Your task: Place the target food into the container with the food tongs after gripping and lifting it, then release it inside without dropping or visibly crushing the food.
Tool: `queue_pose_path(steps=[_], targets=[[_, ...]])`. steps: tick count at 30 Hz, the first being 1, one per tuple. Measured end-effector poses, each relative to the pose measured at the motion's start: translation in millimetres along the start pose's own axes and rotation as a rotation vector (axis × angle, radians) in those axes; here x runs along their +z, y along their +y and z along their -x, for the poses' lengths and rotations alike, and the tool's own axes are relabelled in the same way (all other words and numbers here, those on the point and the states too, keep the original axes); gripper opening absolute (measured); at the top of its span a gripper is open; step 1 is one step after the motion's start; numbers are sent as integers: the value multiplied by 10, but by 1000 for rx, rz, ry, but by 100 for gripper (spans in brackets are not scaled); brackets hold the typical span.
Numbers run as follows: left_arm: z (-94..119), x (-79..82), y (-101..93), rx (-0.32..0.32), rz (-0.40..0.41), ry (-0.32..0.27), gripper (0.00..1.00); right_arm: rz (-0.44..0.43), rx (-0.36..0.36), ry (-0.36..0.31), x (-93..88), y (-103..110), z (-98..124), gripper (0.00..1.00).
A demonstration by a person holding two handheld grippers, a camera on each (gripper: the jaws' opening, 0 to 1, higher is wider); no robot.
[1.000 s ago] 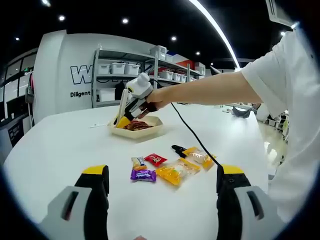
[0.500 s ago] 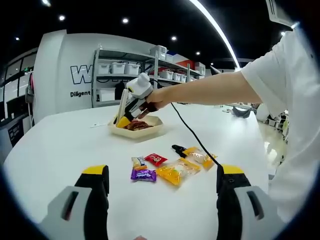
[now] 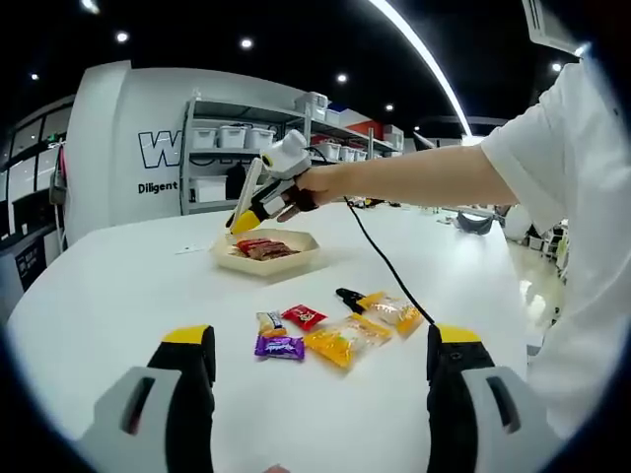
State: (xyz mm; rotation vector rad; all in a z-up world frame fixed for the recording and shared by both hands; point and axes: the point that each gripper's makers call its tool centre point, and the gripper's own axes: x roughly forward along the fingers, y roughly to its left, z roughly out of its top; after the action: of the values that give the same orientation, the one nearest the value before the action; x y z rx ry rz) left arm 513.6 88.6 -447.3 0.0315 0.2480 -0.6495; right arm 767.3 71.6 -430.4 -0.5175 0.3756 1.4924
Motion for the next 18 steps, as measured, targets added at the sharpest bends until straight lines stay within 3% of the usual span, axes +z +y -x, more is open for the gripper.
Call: queue_pose_path(steps=[6,9,18], targets=[[-4,10,-45,-7,-2,-6,88,5,20,-30,86,250,111,19],[-4,8,-70,-12,-1,-9,88,-33,27,-53,109,399,168,19],[-33,13,-162,-32,-5,-13,87,18,83,-66,94,920,240,18]])
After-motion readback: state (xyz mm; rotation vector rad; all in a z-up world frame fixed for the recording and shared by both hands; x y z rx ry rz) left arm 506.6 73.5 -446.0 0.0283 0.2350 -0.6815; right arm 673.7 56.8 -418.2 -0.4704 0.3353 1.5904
